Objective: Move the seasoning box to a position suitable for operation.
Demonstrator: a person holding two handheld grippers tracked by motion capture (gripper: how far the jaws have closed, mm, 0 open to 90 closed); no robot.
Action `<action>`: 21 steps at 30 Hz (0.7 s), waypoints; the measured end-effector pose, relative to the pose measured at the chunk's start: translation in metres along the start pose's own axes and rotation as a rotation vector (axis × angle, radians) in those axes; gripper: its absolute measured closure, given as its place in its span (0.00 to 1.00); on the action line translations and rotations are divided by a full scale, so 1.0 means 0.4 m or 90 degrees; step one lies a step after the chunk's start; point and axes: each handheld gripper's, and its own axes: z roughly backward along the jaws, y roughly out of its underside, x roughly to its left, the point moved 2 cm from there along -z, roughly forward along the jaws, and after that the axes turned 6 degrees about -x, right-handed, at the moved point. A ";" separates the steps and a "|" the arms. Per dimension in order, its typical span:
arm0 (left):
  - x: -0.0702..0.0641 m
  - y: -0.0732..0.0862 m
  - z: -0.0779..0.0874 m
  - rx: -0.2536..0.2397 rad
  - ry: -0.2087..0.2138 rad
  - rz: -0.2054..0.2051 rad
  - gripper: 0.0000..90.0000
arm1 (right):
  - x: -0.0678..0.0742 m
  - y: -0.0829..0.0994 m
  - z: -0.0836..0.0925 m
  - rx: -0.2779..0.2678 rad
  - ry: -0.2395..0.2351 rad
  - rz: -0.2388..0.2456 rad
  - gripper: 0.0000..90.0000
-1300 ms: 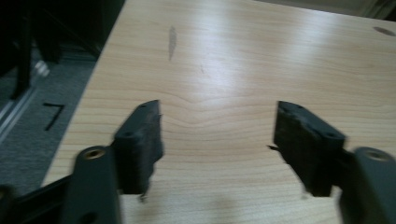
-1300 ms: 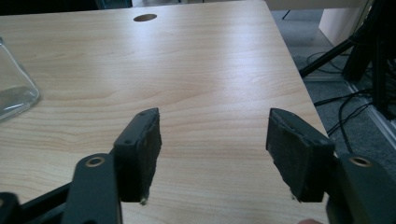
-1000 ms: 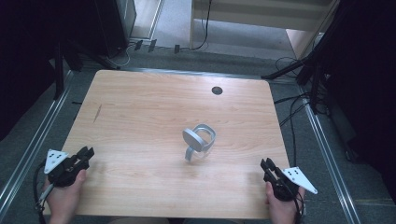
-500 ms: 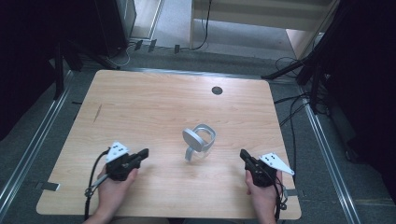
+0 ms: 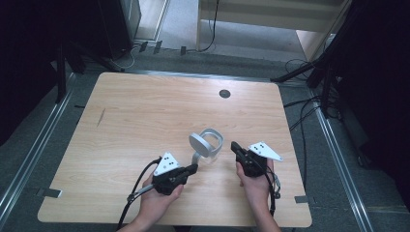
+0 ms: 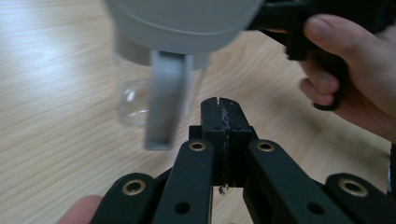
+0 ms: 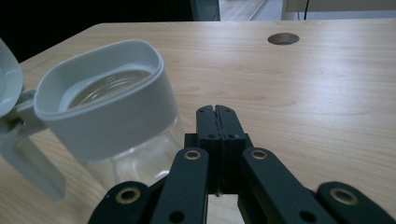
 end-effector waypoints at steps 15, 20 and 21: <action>0.064 0.001 -0.028 0.018 -0.032 0.010 0.99 | 0.033 -0.009 -0.050 0.007 -0.030 0.012 1.00; 0.111 -0.011 -0.018 0.017 -0.058 0.019 0.98 | 0.053 0.008 -0.033 0.006 -0.044 0.012 1.00; 0.121 -0.014 -0.016 0.018 -0.064 0.021 0.98 | 0.059 0.012 -0.030 0.008 -0.047 0.016 1.00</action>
